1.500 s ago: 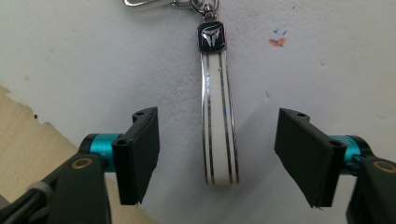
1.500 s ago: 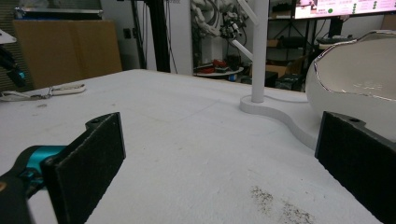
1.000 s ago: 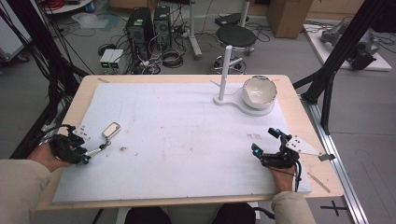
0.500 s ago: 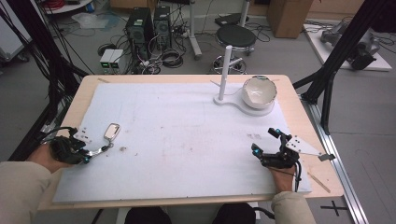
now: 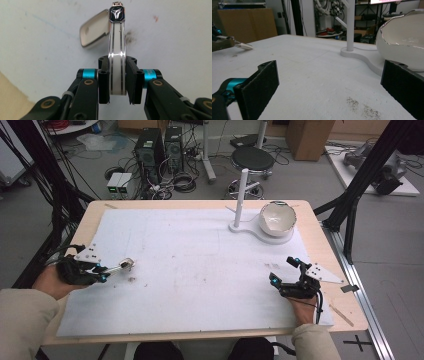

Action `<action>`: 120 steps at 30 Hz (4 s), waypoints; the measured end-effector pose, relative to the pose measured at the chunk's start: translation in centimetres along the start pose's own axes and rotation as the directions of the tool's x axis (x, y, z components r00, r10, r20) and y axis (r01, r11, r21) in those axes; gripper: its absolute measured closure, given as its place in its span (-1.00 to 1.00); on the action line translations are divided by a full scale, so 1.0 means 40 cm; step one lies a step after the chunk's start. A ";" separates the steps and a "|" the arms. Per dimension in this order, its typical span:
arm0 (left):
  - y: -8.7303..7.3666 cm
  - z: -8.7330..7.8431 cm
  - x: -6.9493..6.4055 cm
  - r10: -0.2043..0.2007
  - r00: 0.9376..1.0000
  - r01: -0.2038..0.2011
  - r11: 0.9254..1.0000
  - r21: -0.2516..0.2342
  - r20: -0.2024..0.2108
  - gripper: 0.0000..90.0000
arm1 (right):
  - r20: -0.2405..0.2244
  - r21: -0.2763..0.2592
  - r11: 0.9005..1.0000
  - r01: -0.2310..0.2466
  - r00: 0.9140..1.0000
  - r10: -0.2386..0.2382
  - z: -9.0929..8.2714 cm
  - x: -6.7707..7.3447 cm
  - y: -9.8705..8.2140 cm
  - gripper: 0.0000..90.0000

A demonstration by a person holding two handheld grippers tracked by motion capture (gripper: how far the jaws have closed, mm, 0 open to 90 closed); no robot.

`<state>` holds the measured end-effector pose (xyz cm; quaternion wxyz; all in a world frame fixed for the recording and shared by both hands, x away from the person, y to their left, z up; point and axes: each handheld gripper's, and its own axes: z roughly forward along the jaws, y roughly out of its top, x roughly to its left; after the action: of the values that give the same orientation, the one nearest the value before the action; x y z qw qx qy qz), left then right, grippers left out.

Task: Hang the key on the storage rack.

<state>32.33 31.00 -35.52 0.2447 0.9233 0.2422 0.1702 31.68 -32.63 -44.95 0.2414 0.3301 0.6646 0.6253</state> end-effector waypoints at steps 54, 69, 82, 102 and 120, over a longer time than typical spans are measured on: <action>0.519 0.091 -0.164 0.256 0.922 -0.114 0.897 -0.427 0.291 0.66 | -0.587 0.292 0.839 0.460 0.778 -0.222 0.298 0.187 0.519 -0.98; 0.534 0.108 -0.198 0.293 0.909 -0.159 0.901 -0.404 0.296 0.66 | -0.707 0.392 0.676 0.624 0.674 -0.212 0.366 0.256 0.481 -0.90; 0.533 0.109 -0.202 0.295 0.907 -0.162 0.902 -0.399 0.299 0.66 | -0.728 0.444 0.615 0.652 0.663 -0.177 0.382 0.264 0.458 0.05; 0.529 0.108 -0.192 0.295 0.903 -0.151 0.898 -0.414 0.311 0.65 | -0.772 0.399 0.605 0.689 0.608 -0.184 0.382 0.268 0.462 0.66; 0.295 0.047 -0.116 0.014 0.987 0.096 0.750 -0.654 0.161 -0.81 | -0.546 0.412 0.844 0.344 0.834 -0.073 0.325 0.102 0.518 0.66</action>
<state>33.62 18.83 -31.66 0.5763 0.7824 0.1670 0.1668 41.34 -20.86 -25.36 0.0329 0.1259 0.8745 0.4673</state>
